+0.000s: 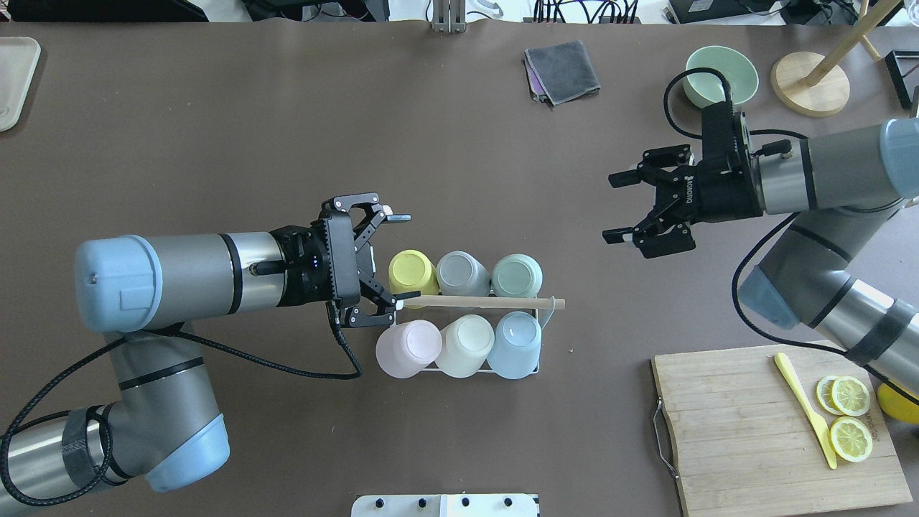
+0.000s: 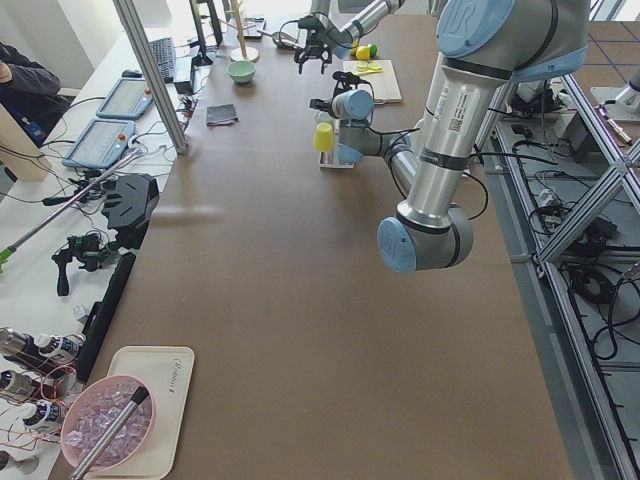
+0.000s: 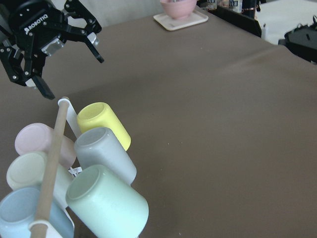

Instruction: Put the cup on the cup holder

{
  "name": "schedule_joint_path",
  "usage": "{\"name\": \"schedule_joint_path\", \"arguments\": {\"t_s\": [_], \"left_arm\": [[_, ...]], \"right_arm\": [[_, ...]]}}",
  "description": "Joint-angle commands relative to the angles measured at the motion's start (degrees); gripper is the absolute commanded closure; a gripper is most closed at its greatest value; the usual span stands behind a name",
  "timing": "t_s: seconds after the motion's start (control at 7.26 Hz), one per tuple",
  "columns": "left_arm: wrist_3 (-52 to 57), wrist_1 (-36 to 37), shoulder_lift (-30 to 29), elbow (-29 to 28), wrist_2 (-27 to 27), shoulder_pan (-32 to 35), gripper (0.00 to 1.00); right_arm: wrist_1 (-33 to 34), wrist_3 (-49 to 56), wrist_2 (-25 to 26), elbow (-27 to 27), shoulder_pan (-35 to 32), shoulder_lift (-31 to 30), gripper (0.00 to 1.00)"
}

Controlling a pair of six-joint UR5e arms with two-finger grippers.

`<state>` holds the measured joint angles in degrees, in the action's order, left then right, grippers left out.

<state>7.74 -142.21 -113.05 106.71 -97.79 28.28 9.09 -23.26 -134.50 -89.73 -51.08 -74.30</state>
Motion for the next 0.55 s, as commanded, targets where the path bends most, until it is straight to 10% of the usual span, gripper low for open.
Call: {"name": "schedule_joint_path", "arguments": {"t_s": [0.0,0.41], "left_arm": [[0.08,17.51,0.11,2.88,0.06,3.52,0.02],[0.08,38.33,0.11,3.85,6.86,7.48,0.02]], "right_arm": [[12.91,0.14,-5.77,-2.02,-4.99,-2.76,0.0],[32.14,0.67,-5.69,-2.55,-10.25,-4.88,0.0]]}}
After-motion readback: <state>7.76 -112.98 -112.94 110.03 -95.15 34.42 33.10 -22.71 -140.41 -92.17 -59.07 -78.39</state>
